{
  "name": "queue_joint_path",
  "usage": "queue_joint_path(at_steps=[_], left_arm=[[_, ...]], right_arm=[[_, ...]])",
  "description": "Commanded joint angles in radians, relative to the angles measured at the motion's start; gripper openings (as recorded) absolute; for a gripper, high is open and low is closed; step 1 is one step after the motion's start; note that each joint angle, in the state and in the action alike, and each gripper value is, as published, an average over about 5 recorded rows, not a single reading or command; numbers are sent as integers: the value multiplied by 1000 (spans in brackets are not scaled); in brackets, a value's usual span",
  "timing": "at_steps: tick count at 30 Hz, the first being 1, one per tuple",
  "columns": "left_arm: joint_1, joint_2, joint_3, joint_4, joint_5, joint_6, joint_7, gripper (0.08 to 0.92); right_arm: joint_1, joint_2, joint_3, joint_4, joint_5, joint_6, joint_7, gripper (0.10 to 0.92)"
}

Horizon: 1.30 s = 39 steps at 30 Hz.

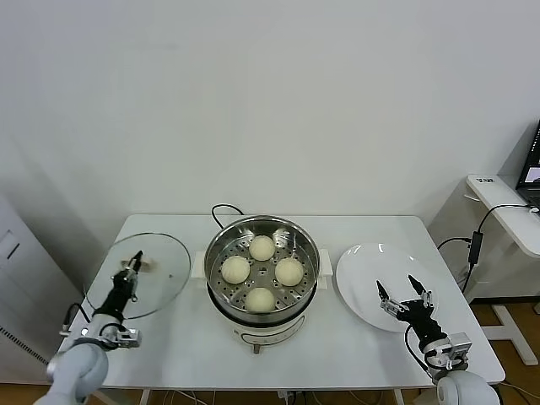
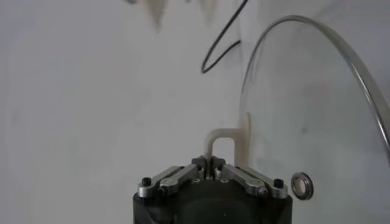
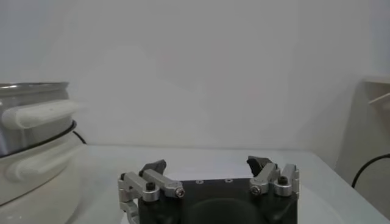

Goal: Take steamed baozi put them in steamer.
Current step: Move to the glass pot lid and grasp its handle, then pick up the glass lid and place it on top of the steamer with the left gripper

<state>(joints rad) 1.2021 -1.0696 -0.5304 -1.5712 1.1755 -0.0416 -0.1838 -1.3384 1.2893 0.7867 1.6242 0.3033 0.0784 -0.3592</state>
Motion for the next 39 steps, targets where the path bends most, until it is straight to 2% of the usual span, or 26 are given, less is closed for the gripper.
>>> queue_joint_path(at_steps=[1, 6, 10, 14, 18, 22, 28, 39], left_arm=[[13, 175, -16, -225, -258, 125, 152, 111], [15, 213, 48, -413, -286, 294, 252, 111], [-8, 225, 156, -529, -241, 458, 346, 111], [-43, 230, 269, -586, -169, 568, 414, 111], [-86, 218, 387, -604, -67, 647, 447, 111], [-147, 174, 493, -591, 31, 702, 463, 111], [-234, 68, 588, -545, 102, 738, 471, 111], [-267, -93, 671, -470, 198, 740, 466, 111]], right_arm=[[2, -3, 7, 2, 5, -1, -1, 823], [2, -4, 16, 4, 8, 0, -10, 823], [1, -9, 19, 1, 6, 1, -17, 823], [4, -14, 21, 1, 7, 2, -18, 823], [5, -16, 27, 0, 7, 3, -19, 823], [8, -16, 34, -5, 5, 5, -16, 823], [10, -24, 36, -6, 2, 3, -14, 823], [8, -26, 49, -17, 2, 6, -15, 823]])
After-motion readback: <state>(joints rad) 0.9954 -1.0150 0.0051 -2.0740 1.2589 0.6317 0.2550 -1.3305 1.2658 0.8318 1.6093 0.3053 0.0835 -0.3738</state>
